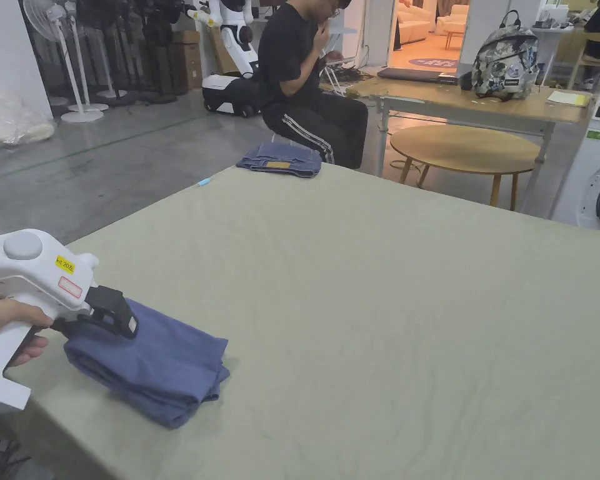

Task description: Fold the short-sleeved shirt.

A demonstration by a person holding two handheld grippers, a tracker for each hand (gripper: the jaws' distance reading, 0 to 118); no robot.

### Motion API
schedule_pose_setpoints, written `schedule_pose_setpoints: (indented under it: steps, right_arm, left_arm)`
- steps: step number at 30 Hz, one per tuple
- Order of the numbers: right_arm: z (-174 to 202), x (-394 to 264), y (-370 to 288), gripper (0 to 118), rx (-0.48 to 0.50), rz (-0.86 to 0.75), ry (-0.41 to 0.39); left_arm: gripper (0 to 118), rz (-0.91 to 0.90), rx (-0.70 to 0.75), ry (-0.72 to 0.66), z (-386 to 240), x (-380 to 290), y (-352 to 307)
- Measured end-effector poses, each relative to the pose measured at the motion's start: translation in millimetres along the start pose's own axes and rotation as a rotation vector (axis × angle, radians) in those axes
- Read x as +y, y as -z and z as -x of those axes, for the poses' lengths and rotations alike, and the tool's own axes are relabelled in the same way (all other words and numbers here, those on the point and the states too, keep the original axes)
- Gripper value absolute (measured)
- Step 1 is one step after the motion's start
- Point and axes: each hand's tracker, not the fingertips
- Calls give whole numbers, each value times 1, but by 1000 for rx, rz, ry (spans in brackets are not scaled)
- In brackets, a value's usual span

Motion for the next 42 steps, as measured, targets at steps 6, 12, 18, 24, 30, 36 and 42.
schedule_pose_setpoints:
  steps: [6,12,18,24,30,36,42]
  right_arm:
    - [-1,0,-1,0,0,-1,4]
    - [-5,-2,-2,0,-1,-7,14]
    - [-14,0,-9,0,-23,-30,44]
    - [-30,7,-18,0,-56,-68,60]
    - [-55,12,-28,0,-101,-115,94]
    - [-84,20,-44,0,-159,-191,132]
    - [-112,31,-58,0,-225,-300,169]
  left_arm:
    - [66,-102,160,6,-5,-3,-20]
    - [62,-166,237,137,-22,-6,-12]
    - [19,-226,29,277,-92,-44,11]
    - [3,-413,-36,385,-188,-95,23]
    - [0,-560,-65,464,-275,-143,42]
    - [0,-757,-65,541,-347,-184,63]
    - [0,-876,-118,484,-394,-208,60]
